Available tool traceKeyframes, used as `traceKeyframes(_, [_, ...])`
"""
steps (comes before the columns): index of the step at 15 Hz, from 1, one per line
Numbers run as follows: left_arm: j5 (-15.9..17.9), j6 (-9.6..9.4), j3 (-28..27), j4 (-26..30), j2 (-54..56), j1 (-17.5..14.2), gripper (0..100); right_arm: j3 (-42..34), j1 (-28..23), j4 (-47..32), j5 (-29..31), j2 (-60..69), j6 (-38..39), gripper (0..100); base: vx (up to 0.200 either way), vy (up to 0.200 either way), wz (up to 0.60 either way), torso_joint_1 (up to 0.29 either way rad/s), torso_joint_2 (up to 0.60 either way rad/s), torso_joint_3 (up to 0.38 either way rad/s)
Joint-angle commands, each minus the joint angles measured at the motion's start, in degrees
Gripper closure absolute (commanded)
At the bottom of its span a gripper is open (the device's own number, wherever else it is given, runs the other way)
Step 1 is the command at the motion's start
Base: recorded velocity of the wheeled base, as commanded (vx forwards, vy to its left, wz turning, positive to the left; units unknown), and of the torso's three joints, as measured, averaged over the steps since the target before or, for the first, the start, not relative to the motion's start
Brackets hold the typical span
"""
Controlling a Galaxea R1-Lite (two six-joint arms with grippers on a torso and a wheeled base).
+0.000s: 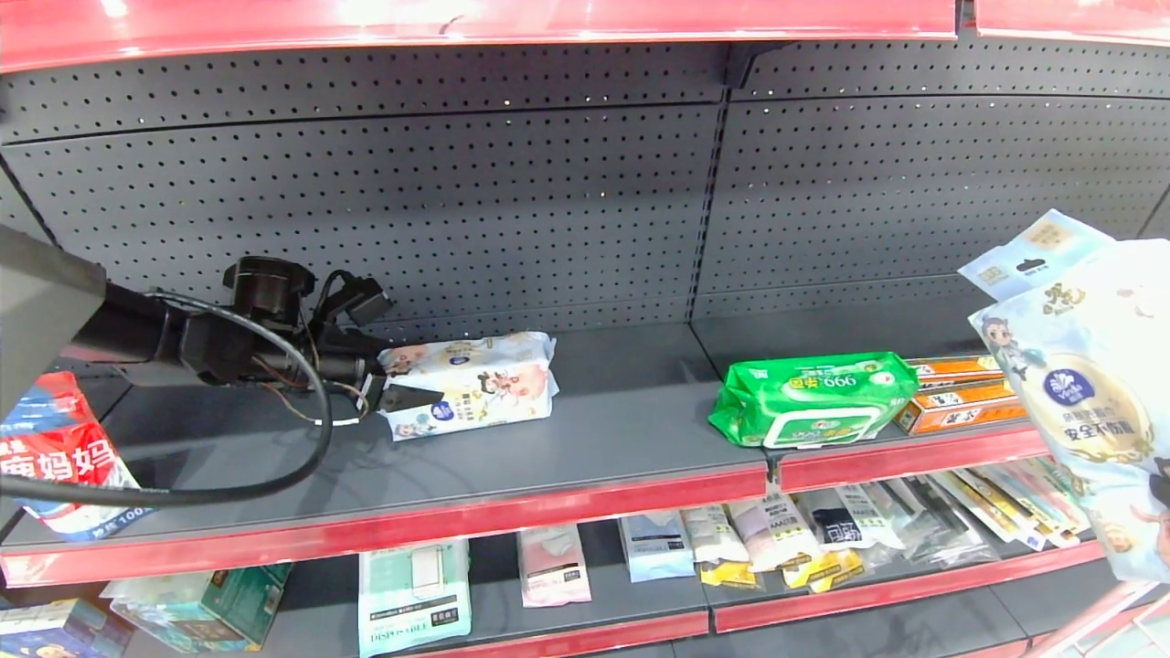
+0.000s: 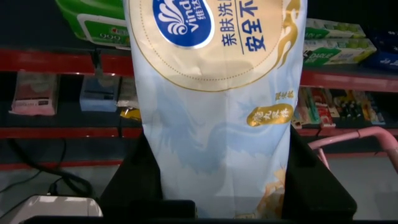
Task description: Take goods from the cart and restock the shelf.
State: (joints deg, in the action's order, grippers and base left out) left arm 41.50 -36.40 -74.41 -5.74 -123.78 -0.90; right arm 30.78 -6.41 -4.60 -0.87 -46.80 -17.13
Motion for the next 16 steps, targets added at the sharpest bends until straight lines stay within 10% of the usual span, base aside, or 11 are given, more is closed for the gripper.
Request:
traceKeyframes(1, [-0.01, -0.25, -0.30, 0.12, -0.76, 0.90, 0, -0.20, 0.00, 0.03, -0.01, -0.49, -0.27, 100, 0.000, 0.000, 0.00, 0.000, 0.00, 0.000])
traceKeyframes(5, [-0.01, -2.71, -2.93, 0.03, -2.96, 0.81, 0, -0.20, 0.00, 0.03, -0.01, -0.40, -0.27, 100, 0.000, 0.000, 0.00, 0.000, 0.00, 0.000])
traceKeyframes(6, [-0.01, -3.06, -3.02, 0.03, -3.04, 0.81, 100, -0.20, 0.00, 0.03, -0.01, -0.31, -0.27, 100, 0.000, 0.000, 0.00, 0.000, 0.00, 0.000])
traceKeyframes(10, [0.08, -3.41, -2.58, 2.93, -2.16, 0.64, 100, -0.11, 0.08, 0.03, -0.01, -0.40, -0.27, 100, 0.000, 0.000, 0.00, 0.000, 0.00, 0.000])
traceKeyframes(16, [8.86, -13.96, 1.99, 11.54, 6.89, -4.81, 100, 0.07, 0.08, 0.03, -0.01, -0.49, -0.27, 100, 0.000, 0.000, 0.00, 0.000, 0.00, 0.000])
